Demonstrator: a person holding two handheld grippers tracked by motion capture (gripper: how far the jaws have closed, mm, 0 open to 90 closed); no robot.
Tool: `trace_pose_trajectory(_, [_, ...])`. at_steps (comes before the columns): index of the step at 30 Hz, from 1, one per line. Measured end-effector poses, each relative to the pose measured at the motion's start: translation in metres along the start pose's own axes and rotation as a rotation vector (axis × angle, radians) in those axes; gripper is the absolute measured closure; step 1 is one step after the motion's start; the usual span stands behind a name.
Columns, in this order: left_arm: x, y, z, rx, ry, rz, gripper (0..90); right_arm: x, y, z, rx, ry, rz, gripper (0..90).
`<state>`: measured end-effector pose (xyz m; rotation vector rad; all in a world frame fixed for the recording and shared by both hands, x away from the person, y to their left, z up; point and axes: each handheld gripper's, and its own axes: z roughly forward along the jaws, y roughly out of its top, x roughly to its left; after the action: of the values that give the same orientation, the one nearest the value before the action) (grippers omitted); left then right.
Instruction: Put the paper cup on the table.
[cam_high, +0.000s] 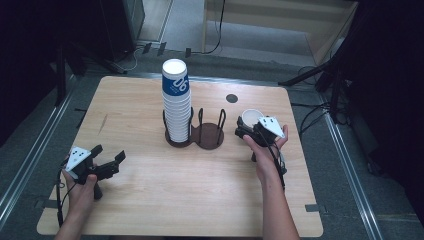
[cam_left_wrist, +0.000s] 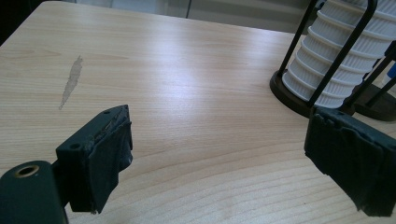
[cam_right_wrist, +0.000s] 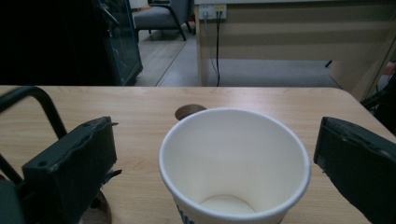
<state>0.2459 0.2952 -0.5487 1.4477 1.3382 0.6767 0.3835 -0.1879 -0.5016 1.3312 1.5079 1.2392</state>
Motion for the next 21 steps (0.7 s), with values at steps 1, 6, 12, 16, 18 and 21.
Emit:
trace_pose_trajectory(1, [0.000,0.000,0.000,0.002,-0.002,0.001,8.7,0.001,0.002,-0.005,-0.007,0.004,0.005,0.0])
trace_pose_trajectory(6, [-0.001,0.000,0.000,0.009,-0.002,0.003,8.8,0.001,0.009,-0.024,-0.031,0.023,0.021,0.0])
trace_pose_trajectory(12, [-0.001,0.000,0.000,0.012,-0.002,0.002,8.7,-0.005,0.010,-0.046,-0.054,0.022,0.051,0.0])
trace_pose_trajectory(16, [-0.001,0.000,0.000,0.015,-0.003,0.005,8.8,-0.013,0.006,-0.060,-0.059,0.012,0.058,0.0])
trace_pose_trajectory(18, [-0.001,0.000,0.000,0.016,-0.004,0.006,8.8,-0.017,0.003,-0.065,-0.060,0.007,0.064,0.0])
trace_pose_trajectory(21, [-0.001,0.000,0.000,0.016,-0.004,0.005,8.8,-0.023,-0.002,-0.072,-0.055,-0.006,0.072,0.0])
